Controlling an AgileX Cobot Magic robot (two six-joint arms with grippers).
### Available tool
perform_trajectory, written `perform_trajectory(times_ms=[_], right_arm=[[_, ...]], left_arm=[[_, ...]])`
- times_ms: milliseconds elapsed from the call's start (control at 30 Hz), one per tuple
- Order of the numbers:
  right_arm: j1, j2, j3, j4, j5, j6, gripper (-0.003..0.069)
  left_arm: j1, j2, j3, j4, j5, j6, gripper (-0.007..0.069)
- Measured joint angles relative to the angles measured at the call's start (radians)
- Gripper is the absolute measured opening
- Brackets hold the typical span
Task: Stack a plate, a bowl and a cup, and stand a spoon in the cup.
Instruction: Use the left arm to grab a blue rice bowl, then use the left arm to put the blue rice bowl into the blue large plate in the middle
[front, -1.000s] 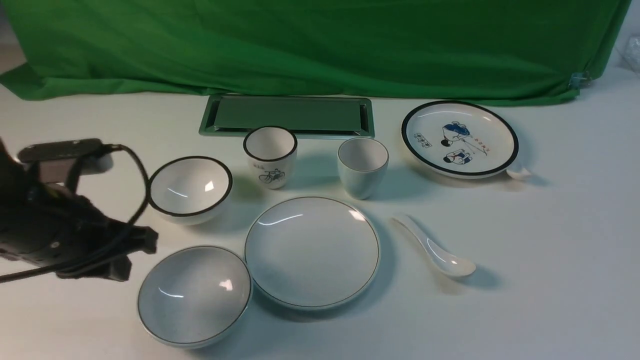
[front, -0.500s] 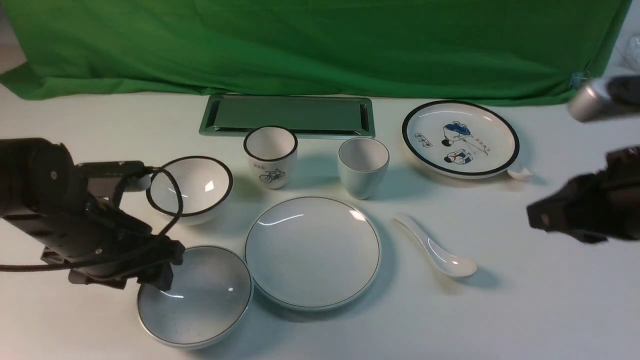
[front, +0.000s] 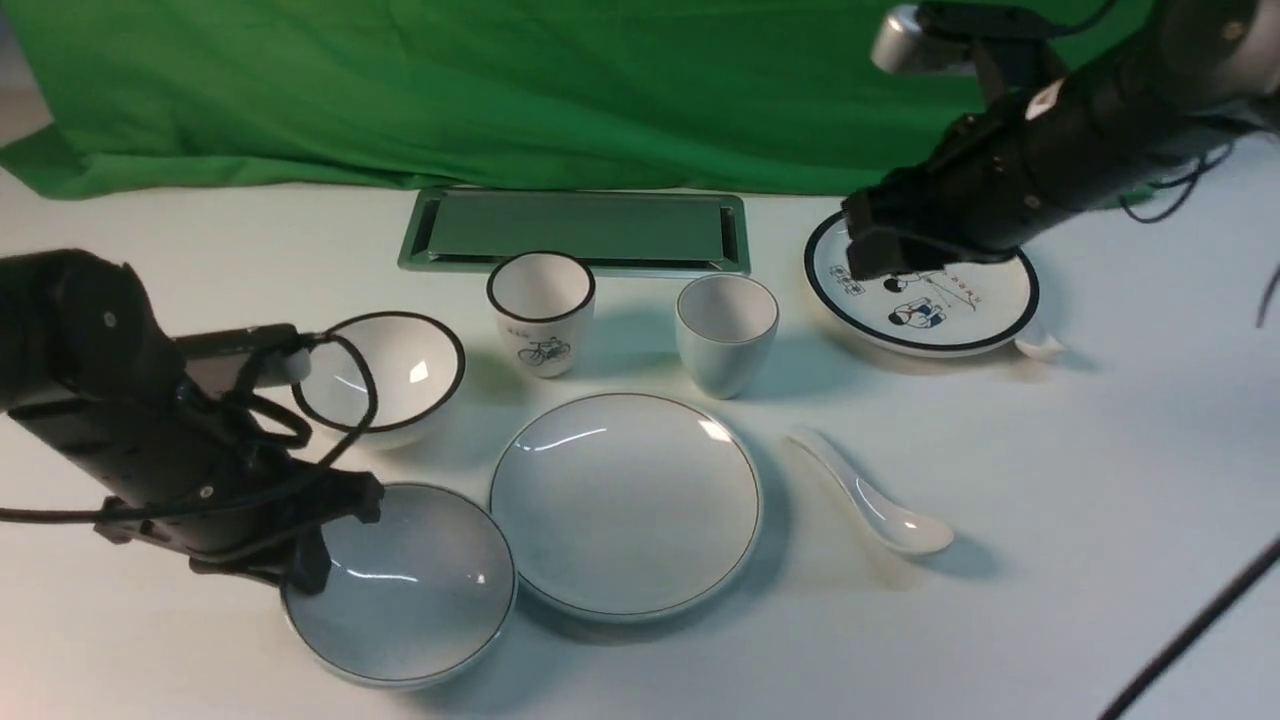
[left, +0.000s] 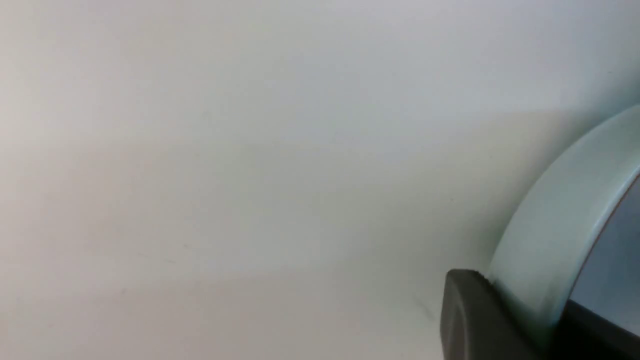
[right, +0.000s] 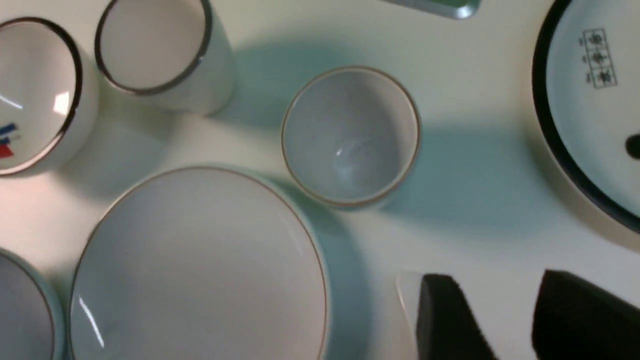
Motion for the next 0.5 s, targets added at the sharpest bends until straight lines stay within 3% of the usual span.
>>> perform_trajectory(times_ms=[267, 400, 500], right_arm=[[0.030, 0.216, -0.189, 0.001, 0.001, 0.000, 0.0399], [0.030, 0.296, -0.251, 0.001, 0.007, 0.000, 0.0470], [0.030, 0.322, -0.260, 0.000, 0.009, 0.000, 0.0482]], left_arm=[[-0.070, -0.107, -0.114, -0.128, -0.021, 0.020, 0.0036], [-0.159, 0.006, -0.146, -0.163, -0.132, 0.026, 0.0036], [-0.192, 0.094, -0.171, -0.182, -0.174, 0.027, 0.0036]])
